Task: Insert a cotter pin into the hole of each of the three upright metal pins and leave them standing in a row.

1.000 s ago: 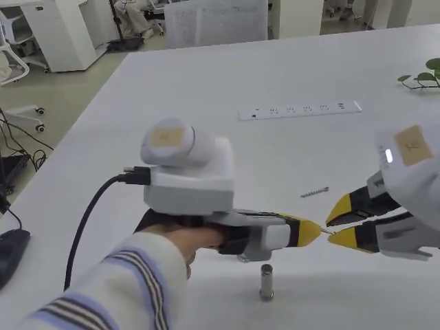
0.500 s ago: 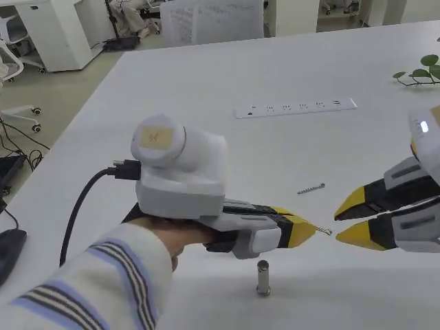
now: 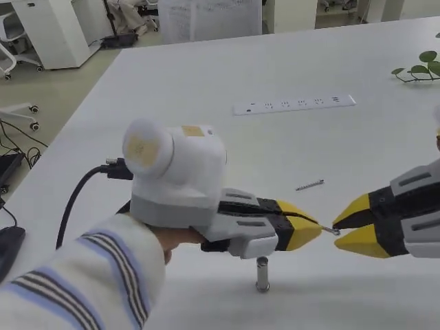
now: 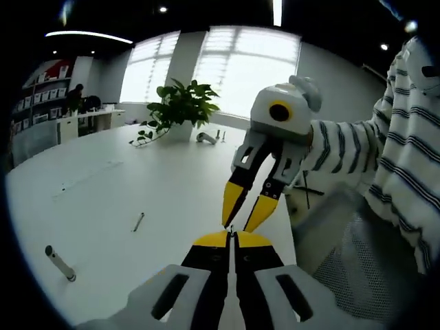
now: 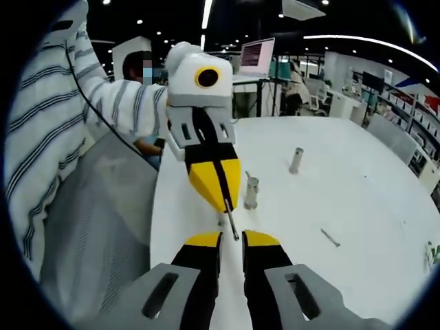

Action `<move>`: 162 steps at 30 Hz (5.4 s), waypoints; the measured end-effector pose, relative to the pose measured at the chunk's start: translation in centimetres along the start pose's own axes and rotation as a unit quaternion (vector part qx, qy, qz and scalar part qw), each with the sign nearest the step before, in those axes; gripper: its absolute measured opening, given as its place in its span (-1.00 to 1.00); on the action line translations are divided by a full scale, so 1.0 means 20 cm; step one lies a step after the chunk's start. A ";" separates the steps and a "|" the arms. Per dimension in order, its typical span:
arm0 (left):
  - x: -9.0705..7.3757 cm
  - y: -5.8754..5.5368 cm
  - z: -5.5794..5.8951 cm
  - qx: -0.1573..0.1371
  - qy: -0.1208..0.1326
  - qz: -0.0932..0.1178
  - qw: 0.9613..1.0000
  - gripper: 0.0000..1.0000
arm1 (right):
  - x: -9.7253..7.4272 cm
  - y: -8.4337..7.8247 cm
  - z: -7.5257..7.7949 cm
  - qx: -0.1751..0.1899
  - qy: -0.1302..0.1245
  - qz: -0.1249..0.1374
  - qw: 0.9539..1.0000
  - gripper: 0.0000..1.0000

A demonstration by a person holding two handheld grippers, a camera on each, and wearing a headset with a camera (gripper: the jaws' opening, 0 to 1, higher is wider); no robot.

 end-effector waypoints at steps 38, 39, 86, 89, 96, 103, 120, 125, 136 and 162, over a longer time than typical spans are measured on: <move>-0.01 -0.03 0.06 0.021 -0.039 0.004 0.999 -1.00 | 0.01 0.04 -0.11 -0.026 0.056 -0.023 0.998 -0.92; -0.01 -0.04 0.06 0.022 -0.040 0.003 0.999 -1.00 | 0.01 0.04 -0.11 -0.026 0.056 -0.026 0.998 -0.92; -0.15 -0.14 -0.03 0.015 0.030 -0.025 0.999 -0.55 | 0.09 -0.06 -0.08 -0.017 0.041 -0.090 0.995 -0.94; -0.18 -0.16 -0.03 0.011 0.039 -0.032 0.999 -0.53 | 0.10 -0.08 -0.07 -0.015 0.040 -0.094 0.995 -0.94; -0.21 -0.21 -0.07 -0.010 0.084 -0.028 0.996 -0.53 | 0.13 -0.09 -0.05 -0.014 0.037 -0.094 0.995 -0.94; -0.24 -0.27 -0.08 -0.019 0.113 -0.037 0.993 -0.55 | 0.16 -0.11 -0.03 -0.015 0.031 -0.095 0.995 -0.94; -0.26 -0.38 -0.09 -0.046 0.164 -0.048 0.984 -0.60 | 0.32 -0.15 -0.02 -0.022 0.068 -0.101 0.992 -0.94; -0.24 -0.41 -0.08 -0.049 0.169 -0.056 0.983 -0.67 | 0.33 -0.16 -0.01 -0.023 0.074 -0.098 0.992 -0.94; -0.21 -0.42 -0.09 -0.046 0.183 -0.062 0.980 -0.74 | 0.33 -0.16 -0.02 -0.033 0.090 -0.097 0.991 -0.94; -0.21 -0.42 -0.07 -0.007 0.167 -0.076 0.983 -0.84 | 0.33 -0.13 -0.03 -0.048 0.110 -0.091 0.989 -0.95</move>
Point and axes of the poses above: the centre of the closed fingertips' face, and the gripper's own axes: x roughly forward along the fingers, z roughly to its right, y roughly out of its top, the point moved 3 cm from there along -x, roughly backward along the fingers, and after that the axes turned 12 degrees about z, right-handed, at the moved point
